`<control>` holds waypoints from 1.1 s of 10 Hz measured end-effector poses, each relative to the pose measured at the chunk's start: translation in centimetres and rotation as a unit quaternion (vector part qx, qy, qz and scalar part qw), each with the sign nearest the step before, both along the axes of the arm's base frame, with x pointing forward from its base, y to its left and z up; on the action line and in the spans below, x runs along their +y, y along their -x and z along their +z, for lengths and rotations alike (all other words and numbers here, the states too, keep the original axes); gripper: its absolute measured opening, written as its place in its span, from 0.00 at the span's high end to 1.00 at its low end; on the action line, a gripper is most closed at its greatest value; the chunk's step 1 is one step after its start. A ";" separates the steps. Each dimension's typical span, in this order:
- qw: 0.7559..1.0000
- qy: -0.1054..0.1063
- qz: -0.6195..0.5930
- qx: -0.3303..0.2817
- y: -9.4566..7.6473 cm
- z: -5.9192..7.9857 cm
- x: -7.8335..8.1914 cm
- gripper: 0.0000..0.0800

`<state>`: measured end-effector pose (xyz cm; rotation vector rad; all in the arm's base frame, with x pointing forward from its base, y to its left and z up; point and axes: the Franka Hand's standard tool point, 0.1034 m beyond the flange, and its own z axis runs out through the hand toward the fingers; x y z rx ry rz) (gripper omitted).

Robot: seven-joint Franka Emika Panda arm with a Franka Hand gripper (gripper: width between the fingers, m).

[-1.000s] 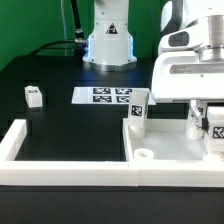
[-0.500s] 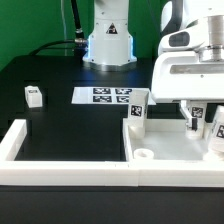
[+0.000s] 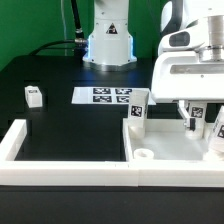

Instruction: Assemble square table

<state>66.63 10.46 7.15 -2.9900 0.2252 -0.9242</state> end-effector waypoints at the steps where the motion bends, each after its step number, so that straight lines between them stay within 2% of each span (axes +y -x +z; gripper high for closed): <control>1: 1.000 0.001 0.001 0.000 0.0 0.0 0.0 0.19; 4: 1.000 0.002 0.003 0.000 0.0 0.0 0.0 0.19; 5: 1.000 0.001 0.001 0.017 0.1 -0.3 0.0 0.19; 6: 0.998 -0.009 -0.007 0.068 0.2 0.1 0.4 0.19; 7: 0.996 -0.016 -0.011 0.090 -0.2 1.0 0.7 0.19; 8: 0.989 -0.019 -0.014 0.143 -0.1 0.8 0.4 0.19; 10: 0.978 -0.024 -0.024 0.204 -0.6 0.7 -0.6 0.19; 11: 0.969 -0.027 -0.028 0.244 -0.3 0.7 -1.1 0.19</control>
Offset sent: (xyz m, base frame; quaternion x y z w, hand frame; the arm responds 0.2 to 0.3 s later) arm 0.0000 0.0000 0.0000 0.0000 0.0000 0.0000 1.0000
